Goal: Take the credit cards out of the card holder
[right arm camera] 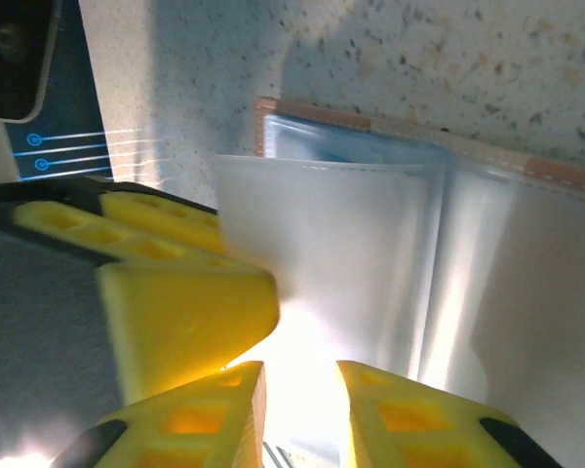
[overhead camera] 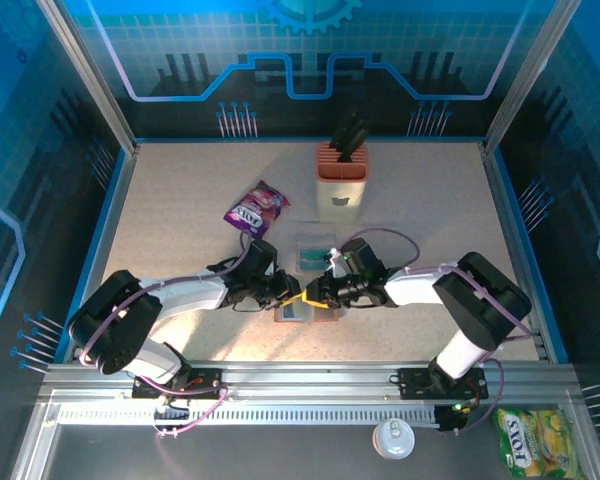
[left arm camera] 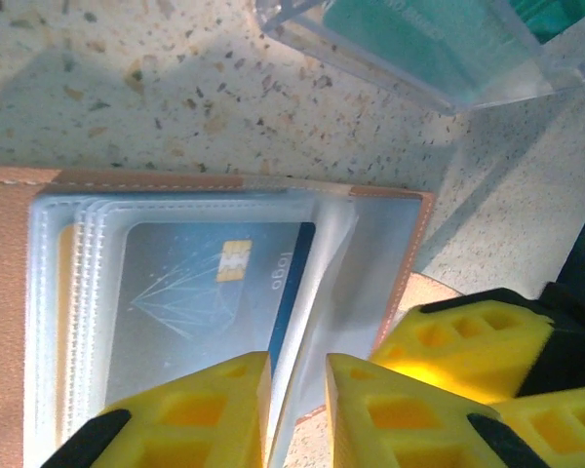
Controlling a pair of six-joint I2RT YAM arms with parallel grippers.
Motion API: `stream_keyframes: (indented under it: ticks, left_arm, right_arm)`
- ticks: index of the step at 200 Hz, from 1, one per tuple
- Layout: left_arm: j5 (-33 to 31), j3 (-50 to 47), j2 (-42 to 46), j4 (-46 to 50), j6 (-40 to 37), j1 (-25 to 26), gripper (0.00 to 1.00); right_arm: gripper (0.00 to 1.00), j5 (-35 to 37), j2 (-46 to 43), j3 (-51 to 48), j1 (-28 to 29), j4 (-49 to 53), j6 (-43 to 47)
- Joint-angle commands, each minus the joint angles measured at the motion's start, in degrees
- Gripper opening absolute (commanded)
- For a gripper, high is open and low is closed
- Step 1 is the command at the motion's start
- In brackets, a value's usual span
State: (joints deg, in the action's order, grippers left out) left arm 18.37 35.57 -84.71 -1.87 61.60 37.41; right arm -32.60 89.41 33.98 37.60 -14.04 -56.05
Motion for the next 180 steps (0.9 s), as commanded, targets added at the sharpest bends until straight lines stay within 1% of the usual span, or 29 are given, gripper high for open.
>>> stream_keyframes:
  ticks: [1, 38, 60, 144, 180]
  left_arm:
    - [1.4, 2.11, 0.58, 1.17, 0.01, 0.71, 0.22]
    - [1.4, 4.38, -1.47, 1.7, -0.17, 1.6, 0.21]
    - [1.4, 6.13, -3.28, 1.58, -0.08, 2.35, 0.21]
    - [2.59, 14.37, -12.06, 1.48, -0.5, 5.53, 0.21]
    - [2.98, 16.41, -14.71, 0.99, -0.17, 6.21, 0.24]
  right_arm:
    - [0.27, 3.15, -4.14, 2.53, -1.36, 9.92, 5.27]
    - [0.28, 6.16, -9.32, 4.07, -3.29, 18.0, 9.28]
    - [0.28, 6.62, -11.11, 4.43, -4.75, 21.05, 10.94]
    - [0.3, 5.9, -15.09, 2.28, -8.26, 24.74, 12.81]
    - [0.31, 5.88, -15.88, 2.19, -8.76, 26.27, 13.34]
